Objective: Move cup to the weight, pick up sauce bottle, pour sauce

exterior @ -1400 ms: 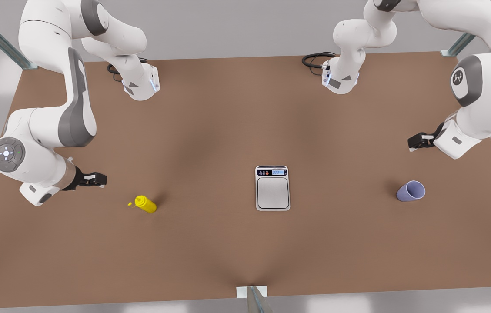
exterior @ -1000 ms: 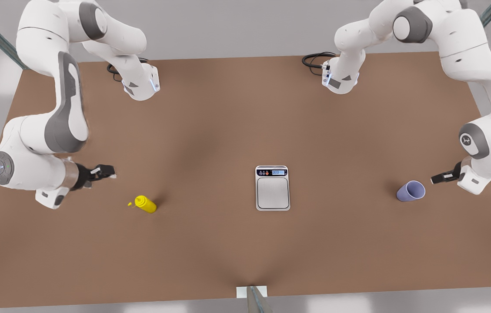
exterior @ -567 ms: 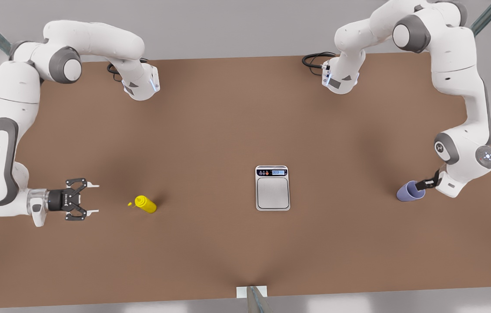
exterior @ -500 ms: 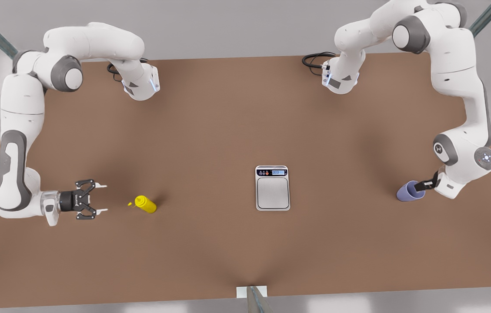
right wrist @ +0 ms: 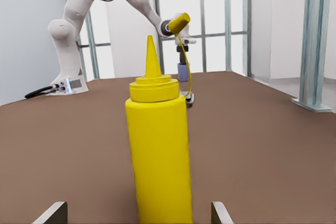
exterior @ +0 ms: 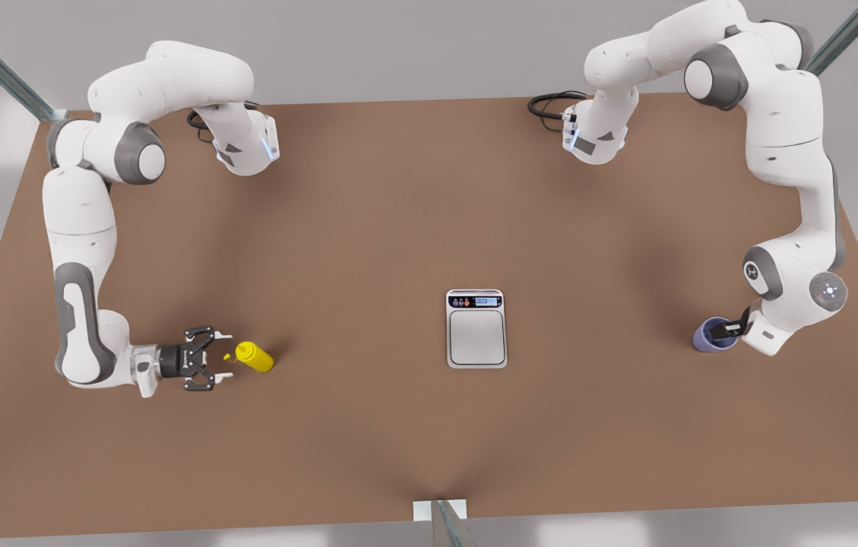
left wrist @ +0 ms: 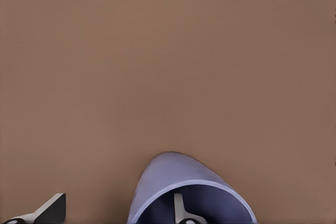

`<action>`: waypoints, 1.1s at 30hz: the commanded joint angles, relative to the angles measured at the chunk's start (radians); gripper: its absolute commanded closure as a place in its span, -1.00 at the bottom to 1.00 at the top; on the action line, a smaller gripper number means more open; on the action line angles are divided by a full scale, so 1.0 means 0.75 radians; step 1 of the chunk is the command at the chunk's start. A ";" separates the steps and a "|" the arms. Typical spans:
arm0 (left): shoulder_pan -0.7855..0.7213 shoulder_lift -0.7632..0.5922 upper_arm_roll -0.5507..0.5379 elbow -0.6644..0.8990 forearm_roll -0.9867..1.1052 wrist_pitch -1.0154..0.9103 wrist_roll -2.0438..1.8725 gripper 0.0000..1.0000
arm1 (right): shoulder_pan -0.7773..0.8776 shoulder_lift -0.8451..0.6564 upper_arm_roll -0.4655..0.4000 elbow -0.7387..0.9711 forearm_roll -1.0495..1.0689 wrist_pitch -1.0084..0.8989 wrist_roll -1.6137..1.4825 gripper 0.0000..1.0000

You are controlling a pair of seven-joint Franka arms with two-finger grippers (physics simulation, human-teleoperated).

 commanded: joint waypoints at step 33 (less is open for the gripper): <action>-0.292 -0.119 -0.088 0.245 -0.173 -0.423 -0.063 0.57 | 0.161 -0.006 0.002 -0.040 0.106 0.107 0.026 0.10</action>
